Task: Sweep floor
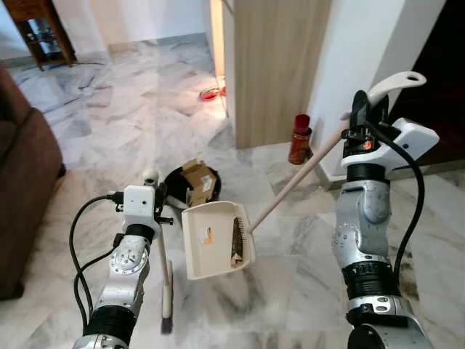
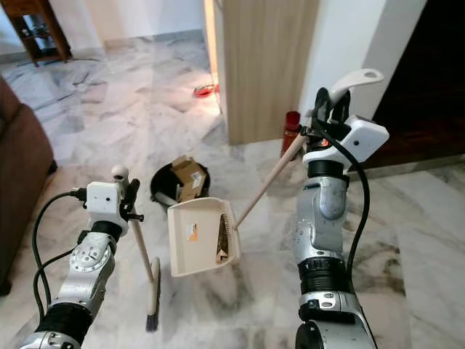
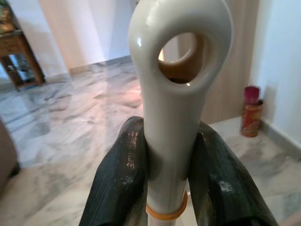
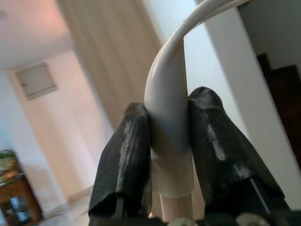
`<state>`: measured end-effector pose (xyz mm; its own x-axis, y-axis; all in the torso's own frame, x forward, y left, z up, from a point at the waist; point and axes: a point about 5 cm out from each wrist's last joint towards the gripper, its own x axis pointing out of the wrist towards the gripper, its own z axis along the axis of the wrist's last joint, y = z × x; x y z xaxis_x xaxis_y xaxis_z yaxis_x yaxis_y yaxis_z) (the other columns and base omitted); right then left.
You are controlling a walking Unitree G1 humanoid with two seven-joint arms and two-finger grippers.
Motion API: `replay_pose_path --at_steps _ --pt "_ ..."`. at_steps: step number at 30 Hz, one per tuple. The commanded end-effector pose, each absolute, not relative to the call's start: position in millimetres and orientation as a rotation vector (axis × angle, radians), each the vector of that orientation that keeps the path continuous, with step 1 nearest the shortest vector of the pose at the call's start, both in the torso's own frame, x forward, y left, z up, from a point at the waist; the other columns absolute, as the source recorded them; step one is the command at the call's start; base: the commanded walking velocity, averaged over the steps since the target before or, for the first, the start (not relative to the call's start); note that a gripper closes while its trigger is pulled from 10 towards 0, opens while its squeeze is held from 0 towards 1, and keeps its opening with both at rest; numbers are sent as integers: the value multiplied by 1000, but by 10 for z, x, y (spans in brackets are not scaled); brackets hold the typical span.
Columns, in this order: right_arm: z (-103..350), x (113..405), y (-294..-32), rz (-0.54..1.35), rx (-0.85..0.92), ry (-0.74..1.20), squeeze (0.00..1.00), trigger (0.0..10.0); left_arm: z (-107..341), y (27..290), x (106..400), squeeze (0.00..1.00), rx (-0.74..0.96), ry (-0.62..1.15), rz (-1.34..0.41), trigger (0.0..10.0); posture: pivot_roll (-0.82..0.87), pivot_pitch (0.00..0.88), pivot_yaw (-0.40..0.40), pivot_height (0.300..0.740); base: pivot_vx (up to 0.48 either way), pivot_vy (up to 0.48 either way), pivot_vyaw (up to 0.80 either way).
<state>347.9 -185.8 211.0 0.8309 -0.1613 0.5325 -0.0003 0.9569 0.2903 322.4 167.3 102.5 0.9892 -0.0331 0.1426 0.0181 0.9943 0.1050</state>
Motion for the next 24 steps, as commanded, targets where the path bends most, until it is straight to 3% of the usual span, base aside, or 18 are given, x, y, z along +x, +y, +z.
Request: replay_pose_path --at_steps 1,7,24 --pt "2316 3474 -1779 -64 291 -668 0 10000 1195 1744 3257 0 123 -220 -8 10000 67 0 54 740 409 0 0" --pt "2308 3473 -1759 -51 273 -661 0 10000 1195 1749 3258 0 121 -220 -5 10000 66 3 55 740 408 0 507" --pt "2351 3477 -1731 -30 287 -671 0 10000 1181 1720 3249 0 119 -218 -22 10000 68 0 52 740 407 0 0"
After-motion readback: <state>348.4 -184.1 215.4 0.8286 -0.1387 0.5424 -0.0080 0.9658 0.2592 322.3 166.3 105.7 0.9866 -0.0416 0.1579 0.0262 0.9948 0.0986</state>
